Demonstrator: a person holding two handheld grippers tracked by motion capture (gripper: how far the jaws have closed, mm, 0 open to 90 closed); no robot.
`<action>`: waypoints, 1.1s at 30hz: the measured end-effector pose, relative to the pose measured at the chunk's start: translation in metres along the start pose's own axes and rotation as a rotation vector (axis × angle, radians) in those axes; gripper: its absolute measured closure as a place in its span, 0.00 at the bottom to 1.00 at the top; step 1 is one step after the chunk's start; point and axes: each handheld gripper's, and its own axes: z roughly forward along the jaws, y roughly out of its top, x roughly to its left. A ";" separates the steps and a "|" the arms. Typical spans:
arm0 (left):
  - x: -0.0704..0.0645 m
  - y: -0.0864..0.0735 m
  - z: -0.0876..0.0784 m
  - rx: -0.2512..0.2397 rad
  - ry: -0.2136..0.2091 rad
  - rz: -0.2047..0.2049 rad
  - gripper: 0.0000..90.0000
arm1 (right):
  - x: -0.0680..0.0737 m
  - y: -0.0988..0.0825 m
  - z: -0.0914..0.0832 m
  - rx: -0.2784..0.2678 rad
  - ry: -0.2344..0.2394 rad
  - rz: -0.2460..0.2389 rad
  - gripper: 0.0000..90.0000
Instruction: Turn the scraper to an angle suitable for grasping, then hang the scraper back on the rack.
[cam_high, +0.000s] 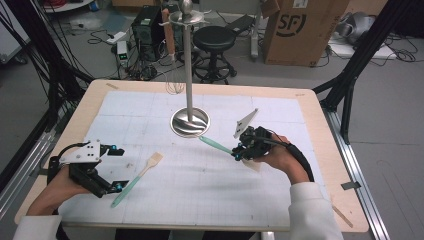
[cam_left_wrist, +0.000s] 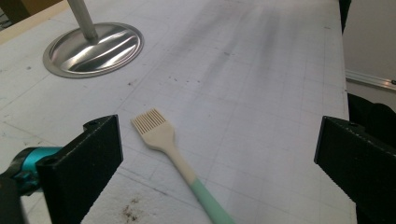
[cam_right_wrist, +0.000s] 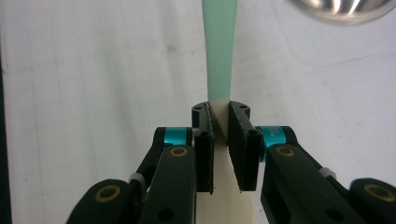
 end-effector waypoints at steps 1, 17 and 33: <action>0.000 0.000 0.000 0.000 0.000 0.000 0.02 | 0.001 0.001 -0.004 -0.022 0.009 0.006 0.90; 0.000 0.000 -0.001 0.004 0.005 -0.001 0.02 | 0.018 0.020 -0.041 -0.273 0.028 0.021 0.89; 0.002 -0.001 -0.002 -0.006 0.017 -0.012 0.02 | 0.024 0.038 -0.057 -0.369 0.030 0.006 0.89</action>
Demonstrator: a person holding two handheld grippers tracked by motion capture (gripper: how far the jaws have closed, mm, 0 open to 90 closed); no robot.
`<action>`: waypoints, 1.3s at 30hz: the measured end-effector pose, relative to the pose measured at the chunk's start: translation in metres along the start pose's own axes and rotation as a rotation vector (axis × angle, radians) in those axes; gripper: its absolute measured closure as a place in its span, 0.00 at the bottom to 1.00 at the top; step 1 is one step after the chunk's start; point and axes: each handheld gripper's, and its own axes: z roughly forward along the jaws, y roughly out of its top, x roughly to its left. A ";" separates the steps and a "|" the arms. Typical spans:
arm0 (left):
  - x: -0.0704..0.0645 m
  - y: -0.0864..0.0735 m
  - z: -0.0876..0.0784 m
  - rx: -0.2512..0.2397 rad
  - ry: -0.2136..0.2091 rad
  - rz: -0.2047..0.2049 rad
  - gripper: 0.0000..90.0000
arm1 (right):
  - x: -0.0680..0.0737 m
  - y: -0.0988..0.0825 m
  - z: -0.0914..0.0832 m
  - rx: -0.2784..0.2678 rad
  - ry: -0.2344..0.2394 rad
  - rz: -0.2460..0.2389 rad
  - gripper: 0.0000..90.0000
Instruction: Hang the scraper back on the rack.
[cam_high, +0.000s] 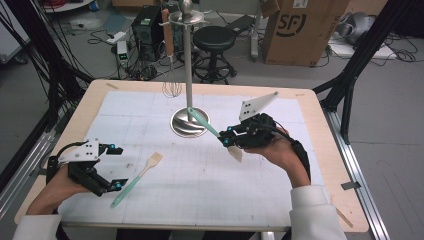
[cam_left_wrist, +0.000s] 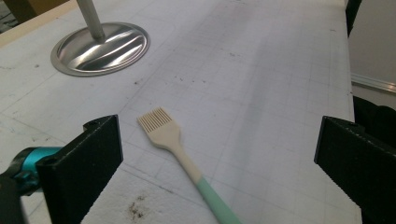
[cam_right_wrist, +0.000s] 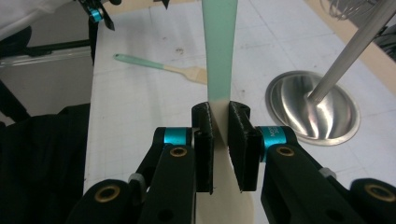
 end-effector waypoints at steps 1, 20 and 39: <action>0.000 0.000 0.000 -0.001 -0.001 0.001 0.02 | -0.001 0.001 0.000 -0.009 0.001 -0.006 0.89; -0.001 0.076 -0.017 -0.024 -0.006 0.043 0.02 | 0.002 0.016 -0.001 -0.088 -0.016 0.010 0.89; 0.009 0.154 -0.012 -0.056 -0.013 0.050 0.02 | 0.004 0.035 -0.003 -0.145 -0.086 0.027 0.89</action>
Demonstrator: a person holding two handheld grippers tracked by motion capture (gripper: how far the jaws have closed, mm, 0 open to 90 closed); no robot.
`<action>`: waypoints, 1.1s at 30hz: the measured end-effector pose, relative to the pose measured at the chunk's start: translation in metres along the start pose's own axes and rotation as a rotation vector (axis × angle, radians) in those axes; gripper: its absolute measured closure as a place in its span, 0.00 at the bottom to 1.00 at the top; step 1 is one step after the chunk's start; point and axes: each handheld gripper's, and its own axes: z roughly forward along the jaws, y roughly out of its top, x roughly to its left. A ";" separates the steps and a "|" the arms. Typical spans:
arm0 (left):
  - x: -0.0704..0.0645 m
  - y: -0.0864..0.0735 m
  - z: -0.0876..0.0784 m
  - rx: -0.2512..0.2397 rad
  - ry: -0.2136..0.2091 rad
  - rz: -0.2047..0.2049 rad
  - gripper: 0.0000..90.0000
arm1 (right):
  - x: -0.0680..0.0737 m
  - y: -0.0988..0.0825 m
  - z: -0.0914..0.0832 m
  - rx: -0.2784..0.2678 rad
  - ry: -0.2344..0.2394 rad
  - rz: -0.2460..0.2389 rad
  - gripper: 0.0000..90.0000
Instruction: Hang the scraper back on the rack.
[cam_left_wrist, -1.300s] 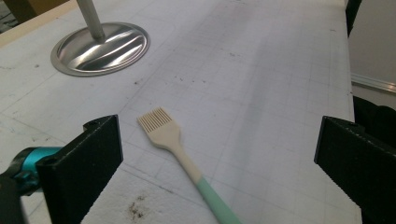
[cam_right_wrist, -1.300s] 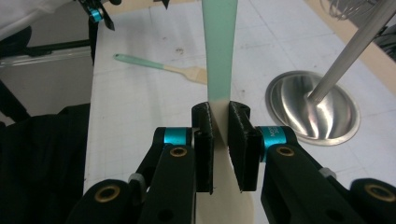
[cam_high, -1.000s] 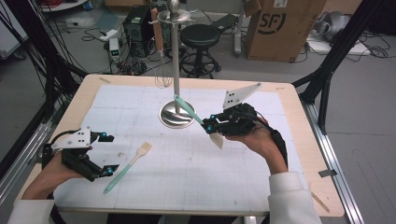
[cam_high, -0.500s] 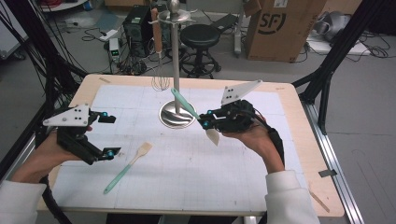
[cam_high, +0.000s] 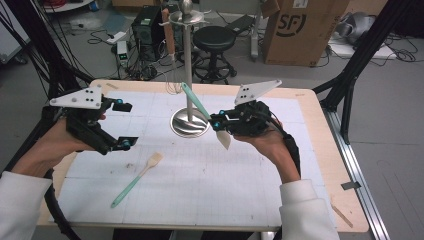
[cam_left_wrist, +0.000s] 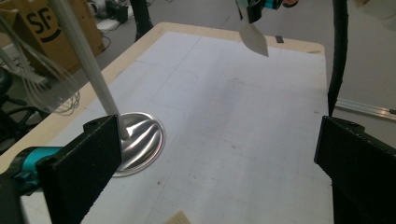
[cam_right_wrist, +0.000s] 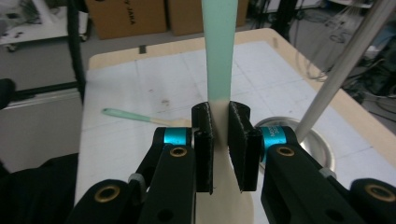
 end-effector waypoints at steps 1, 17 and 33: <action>0.000 0.003 0.003 -0.004 -0.002 0.000 0.02 | 0.000 0.001 0.001 0.000 -0.001 0.001 0.89; -0.001 0.050 0.044 -0.004 -0.048 0.017 0.02 | 0.000 0.010 0.012 -0.038 -0.021 0.022 0.89; 0.001 0.071 0.074 -0.014 -0.057 0.023 0.11 | -0.002 0.013 0.012 -0.057 -0.062 0.021 0.89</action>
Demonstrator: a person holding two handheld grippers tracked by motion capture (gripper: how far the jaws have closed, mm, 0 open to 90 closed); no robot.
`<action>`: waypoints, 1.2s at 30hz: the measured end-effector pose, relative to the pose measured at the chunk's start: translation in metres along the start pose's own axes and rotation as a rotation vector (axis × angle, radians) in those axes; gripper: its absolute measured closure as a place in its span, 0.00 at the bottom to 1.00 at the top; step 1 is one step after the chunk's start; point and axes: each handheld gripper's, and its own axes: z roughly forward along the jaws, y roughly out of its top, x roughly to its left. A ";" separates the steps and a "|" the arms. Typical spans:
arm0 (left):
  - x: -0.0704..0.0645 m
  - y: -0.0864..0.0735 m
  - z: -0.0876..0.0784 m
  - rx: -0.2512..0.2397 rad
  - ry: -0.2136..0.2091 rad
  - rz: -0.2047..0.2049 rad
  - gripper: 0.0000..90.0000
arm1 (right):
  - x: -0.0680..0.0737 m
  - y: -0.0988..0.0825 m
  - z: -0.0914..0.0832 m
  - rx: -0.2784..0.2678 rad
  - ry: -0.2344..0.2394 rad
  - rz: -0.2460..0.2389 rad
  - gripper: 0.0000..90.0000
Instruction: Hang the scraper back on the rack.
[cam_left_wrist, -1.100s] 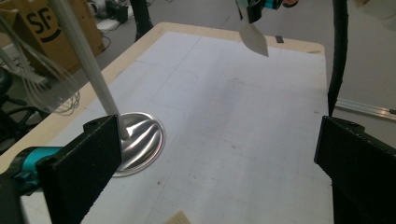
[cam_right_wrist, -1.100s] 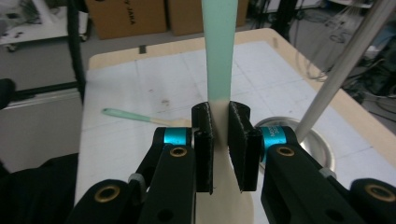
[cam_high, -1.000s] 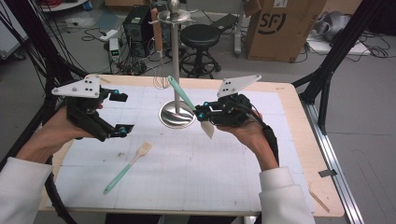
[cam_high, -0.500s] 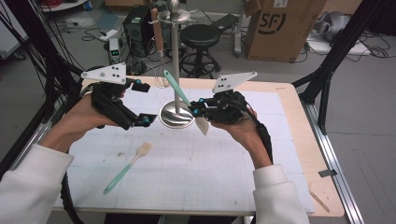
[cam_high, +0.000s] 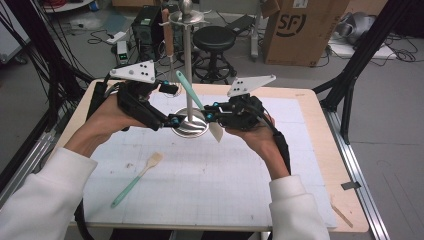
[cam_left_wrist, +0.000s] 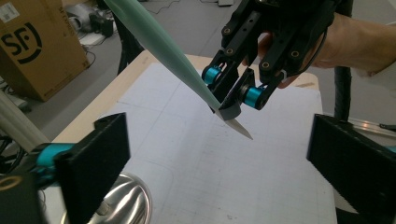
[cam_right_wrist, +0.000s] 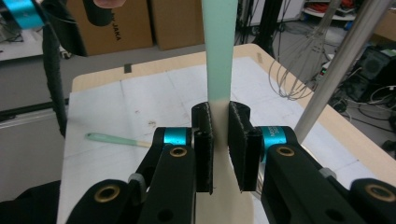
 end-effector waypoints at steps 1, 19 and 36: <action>0.001 0.000 0.001 0.007 -0.005 -0.003 0.13 | -0.001 0.000 0.000 -0.003 -0.005 -0.002 0.89; 0.008 0.006 0.017 -0.017 0.000 -0.035 0.33 | -0.004 0.002 0.008 -0.006 -0.025 0.018 0.89; 0.009 0.009 0.018 -0.063 0.050 -0.050 0.66 | -0.001 0.006 0.012 -0.011 -0.038 0.034 0.89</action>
